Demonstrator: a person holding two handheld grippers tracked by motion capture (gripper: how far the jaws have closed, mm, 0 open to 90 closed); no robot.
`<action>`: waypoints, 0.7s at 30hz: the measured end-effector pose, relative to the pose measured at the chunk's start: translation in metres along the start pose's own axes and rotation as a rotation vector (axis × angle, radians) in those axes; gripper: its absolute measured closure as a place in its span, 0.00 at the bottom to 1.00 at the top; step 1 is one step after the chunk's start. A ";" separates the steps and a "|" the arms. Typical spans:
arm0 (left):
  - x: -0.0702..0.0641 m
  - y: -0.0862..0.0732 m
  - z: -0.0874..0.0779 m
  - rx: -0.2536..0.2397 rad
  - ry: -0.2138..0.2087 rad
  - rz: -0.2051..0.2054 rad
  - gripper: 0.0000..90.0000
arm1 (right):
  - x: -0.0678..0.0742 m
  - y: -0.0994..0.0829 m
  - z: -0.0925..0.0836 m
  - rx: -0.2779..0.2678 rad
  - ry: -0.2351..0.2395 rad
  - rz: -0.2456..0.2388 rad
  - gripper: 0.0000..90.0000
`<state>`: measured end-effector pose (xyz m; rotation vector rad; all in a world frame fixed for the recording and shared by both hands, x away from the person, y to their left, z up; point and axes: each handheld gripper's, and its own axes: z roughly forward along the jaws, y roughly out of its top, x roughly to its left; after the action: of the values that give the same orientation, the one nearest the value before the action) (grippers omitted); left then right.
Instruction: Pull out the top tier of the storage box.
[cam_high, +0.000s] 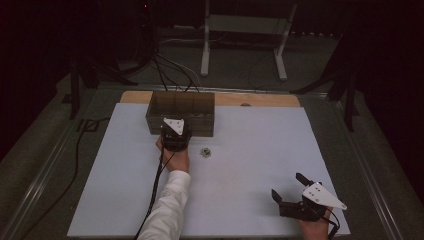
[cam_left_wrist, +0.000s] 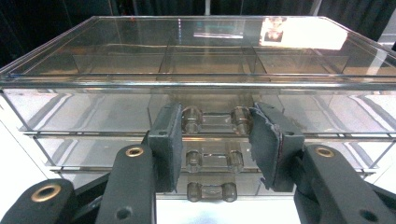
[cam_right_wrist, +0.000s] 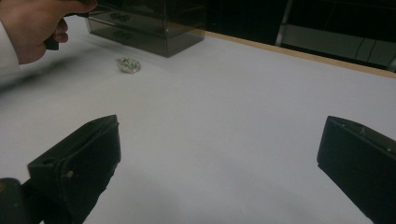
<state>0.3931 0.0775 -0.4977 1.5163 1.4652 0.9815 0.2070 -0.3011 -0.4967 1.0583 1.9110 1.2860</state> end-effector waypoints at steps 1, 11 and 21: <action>0.000 0.000 -0.001 0.002 -0.001 0.000 0.63 | 0.000 0.000 0.000 0.000 0.000 0.001 0.00; -0.001 -0.003 -0.015 0.020 0.004 -0.017 0.63 | 0.000 0.000 0.000 0.001 0.000 0.001 0.00; 0.000 -0.005 -0.022 0.020 -0.006 -0.028 0.63 | 0.001 0.000 0.001 0.004 0.003 -0.001 0.00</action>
<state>0.3711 0.0786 -0.4943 1.5079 1.4927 0.9475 0.2073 -0.2999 -0.4973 1.0582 1.9173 1.2845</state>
